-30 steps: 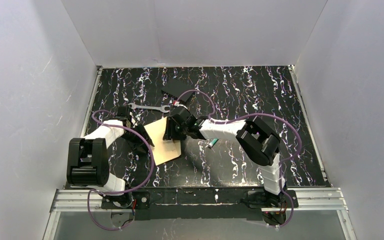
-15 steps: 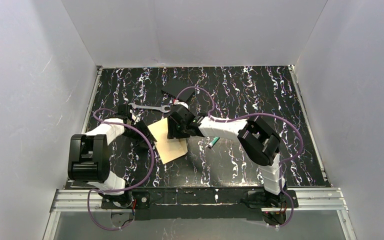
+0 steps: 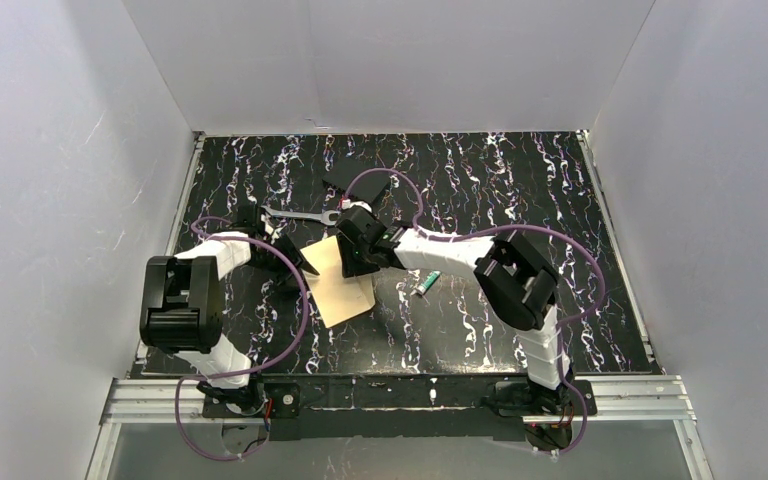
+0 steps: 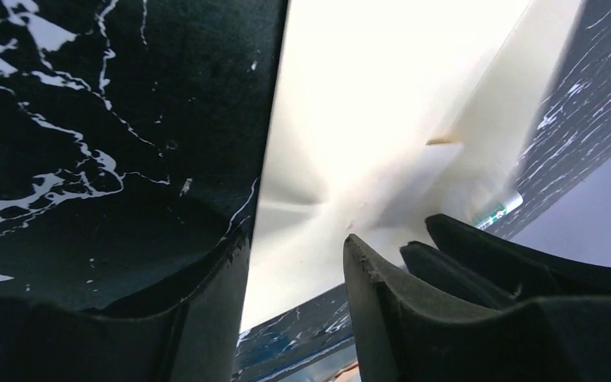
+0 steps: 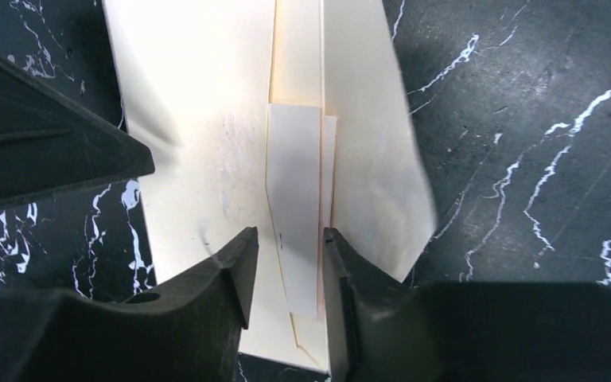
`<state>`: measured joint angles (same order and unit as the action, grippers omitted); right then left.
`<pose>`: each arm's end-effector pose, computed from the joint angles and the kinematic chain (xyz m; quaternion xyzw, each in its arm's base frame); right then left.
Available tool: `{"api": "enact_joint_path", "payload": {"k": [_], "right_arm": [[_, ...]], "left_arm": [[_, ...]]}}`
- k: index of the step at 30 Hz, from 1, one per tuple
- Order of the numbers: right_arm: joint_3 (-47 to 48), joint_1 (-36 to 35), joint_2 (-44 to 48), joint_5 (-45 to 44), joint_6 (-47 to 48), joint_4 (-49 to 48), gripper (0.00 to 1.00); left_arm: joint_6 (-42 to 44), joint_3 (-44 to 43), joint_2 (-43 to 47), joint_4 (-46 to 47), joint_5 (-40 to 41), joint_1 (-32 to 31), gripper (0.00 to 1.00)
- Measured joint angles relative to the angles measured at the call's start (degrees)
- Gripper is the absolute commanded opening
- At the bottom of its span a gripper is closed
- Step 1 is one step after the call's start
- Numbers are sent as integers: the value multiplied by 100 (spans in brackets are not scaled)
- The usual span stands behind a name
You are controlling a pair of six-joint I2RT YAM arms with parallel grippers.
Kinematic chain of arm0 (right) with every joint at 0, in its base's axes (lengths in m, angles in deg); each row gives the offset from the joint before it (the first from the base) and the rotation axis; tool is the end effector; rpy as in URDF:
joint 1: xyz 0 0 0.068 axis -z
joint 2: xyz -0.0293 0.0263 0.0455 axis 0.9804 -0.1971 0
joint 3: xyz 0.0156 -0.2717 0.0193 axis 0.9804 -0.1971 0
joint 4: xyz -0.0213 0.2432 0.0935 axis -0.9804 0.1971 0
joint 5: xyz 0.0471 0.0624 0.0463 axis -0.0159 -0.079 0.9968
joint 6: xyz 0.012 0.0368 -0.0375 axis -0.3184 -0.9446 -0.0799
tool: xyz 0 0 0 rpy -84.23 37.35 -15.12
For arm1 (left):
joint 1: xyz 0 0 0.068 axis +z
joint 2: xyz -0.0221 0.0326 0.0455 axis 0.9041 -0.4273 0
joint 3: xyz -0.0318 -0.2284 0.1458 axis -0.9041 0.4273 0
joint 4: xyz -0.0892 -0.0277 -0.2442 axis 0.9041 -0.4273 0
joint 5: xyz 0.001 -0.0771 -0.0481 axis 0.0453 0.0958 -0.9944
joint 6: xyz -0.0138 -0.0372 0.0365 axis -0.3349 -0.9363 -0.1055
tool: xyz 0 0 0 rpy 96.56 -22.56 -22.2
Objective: Place the letter into the envelope and seal it
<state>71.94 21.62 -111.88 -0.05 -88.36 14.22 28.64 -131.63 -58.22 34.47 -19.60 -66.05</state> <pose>0.2469 0.3721 0.1888 -0.1551 0.9238 0.2075 0.2821 0.2868 -0.0218 0.1501 -0.2673 0.9176 -0.2704 0.1160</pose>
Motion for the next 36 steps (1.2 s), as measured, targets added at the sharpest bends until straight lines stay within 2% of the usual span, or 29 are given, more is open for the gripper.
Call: {"api": "enact_joint_path", "payload": {"k": [2, 6, 14, 19, 26, 36], "right_arm": [[70, 0, -85, 52, -2, 22, 37], [76, 39, -247, 299, -57, 20, 36], [-70, 225, -284, 898, -302, -413, 52], [-70, 264, -195, 726, -308, -437, 58], [-61, 264, 96, 293, -61, -413, 59], [105, 415, -111, 308, 256, -385, 62]], "left_arm": [[-35, 0, -28, 26, -68, 0, 44], [-133, 0, -90, 74, -177, -22, 44], [-232, 4, -155, 149, -275, -144, 44], [-181, -28, -153, 94, -245, -151, 44], [-118, -79, -160, 13, -162, -177, 44], [-105, -190, -269, -101, -199, -177, 44]]}}
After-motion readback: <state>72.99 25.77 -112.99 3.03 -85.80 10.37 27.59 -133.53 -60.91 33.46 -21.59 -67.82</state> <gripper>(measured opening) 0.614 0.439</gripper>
